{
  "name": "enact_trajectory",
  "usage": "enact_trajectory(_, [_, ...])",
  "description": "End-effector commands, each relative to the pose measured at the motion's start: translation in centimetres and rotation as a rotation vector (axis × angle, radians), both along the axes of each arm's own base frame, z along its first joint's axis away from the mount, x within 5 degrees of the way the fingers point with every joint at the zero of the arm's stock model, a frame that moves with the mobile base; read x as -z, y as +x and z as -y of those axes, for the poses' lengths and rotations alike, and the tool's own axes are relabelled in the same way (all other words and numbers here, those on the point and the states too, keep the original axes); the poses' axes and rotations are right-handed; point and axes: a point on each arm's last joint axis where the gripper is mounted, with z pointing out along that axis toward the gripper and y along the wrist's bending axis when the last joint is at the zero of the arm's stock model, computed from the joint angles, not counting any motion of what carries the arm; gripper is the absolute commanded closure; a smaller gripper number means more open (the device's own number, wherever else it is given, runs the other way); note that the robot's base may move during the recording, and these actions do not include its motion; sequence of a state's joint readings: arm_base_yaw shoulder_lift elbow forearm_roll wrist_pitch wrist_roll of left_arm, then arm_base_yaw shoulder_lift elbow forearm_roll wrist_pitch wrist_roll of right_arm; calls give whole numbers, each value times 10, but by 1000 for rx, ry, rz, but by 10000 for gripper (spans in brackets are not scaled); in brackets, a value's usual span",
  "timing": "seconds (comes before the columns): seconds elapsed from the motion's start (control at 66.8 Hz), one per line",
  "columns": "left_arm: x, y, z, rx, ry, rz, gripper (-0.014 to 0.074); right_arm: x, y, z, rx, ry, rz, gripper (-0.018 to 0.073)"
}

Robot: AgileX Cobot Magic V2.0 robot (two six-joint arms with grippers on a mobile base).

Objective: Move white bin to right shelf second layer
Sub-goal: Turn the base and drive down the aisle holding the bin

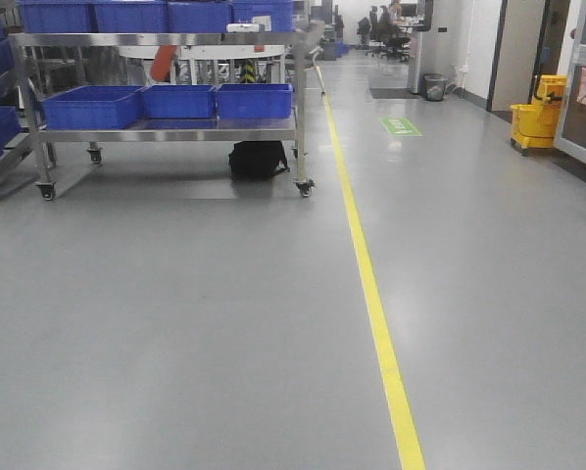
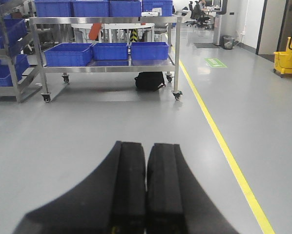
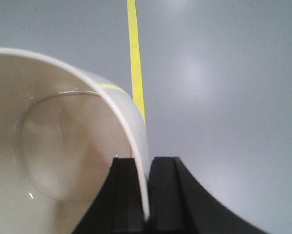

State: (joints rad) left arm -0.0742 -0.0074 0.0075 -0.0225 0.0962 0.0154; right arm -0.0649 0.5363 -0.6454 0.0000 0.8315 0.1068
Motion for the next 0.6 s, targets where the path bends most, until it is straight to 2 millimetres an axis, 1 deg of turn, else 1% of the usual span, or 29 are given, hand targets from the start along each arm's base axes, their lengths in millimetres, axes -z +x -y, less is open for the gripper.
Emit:
enact_trajectory(0.0, [4,0,0,-1,-15,67,512,-16,4,0,2,-3,115,511])
enact_trajectory(0.583, [4,0,0,-1,-15,67,512,-16,4,0,2,-3,115,511])
